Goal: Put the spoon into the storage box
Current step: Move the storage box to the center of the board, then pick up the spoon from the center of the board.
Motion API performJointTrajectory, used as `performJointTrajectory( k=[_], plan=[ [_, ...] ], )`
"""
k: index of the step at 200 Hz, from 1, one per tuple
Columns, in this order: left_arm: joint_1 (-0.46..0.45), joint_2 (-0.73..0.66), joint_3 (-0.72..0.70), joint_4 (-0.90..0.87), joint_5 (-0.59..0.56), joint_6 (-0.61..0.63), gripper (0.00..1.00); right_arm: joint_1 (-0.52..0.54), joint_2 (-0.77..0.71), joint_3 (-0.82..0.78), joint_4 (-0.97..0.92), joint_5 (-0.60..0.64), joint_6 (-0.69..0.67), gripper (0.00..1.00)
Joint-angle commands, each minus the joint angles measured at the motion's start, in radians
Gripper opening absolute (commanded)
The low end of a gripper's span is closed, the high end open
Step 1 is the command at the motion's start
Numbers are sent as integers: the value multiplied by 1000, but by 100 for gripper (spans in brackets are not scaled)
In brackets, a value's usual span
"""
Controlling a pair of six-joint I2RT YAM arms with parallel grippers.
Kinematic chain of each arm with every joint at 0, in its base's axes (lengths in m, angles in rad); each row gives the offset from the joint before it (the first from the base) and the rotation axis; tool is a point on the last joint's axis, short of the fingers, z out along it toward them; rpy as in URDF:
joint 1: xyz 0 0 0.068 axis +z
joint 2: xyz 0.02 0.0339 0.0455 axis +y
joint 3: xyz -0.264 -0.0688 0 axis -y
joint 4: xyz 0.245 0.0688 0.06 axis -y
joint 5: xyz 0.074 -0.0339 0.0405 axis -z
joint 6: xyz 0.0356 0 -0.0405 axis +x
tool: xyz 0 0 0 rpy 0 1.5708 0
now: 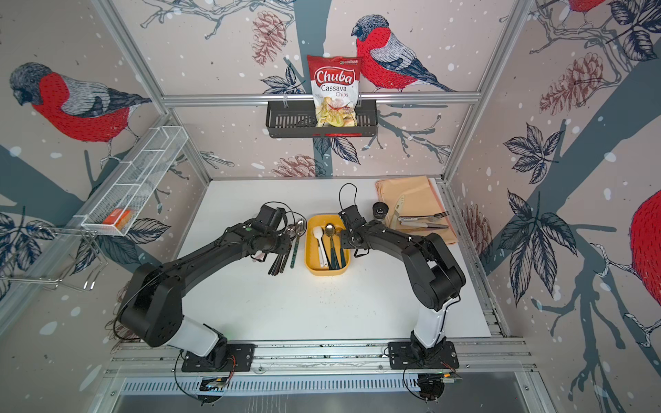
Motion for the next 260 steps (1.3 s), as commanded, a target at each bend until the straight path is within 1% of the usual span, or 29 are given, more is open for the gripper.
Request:
performJointTrajectory(
  k=[1,64,120,146,161,202,260],
  plan=[
    [-6,23,5,42,41,-15,47,-4,-22,-14,-21,31,28,36],
    [-68,138,34,76,64,-45,45,-27,-83,-68,-42,56,41,35],
    [-69,221,69,97,27,-103,44,-18,-126,-49,-32,46,21,40],
    [-72,245,83,104,9,-120,44,-13,-151,-39,-31,54,9,41],
    [-72,260,93,89,-25,-137,44,-10,-167,-38,-27,60,4,41],
    [-73,267,80,101,-69,-164,43,-5,-199,-47,-16,77,-11,42],
    [-74,299,48,145,-50,-173,42,-14,-247,-62,-4,94,-14,42]
  ],
)
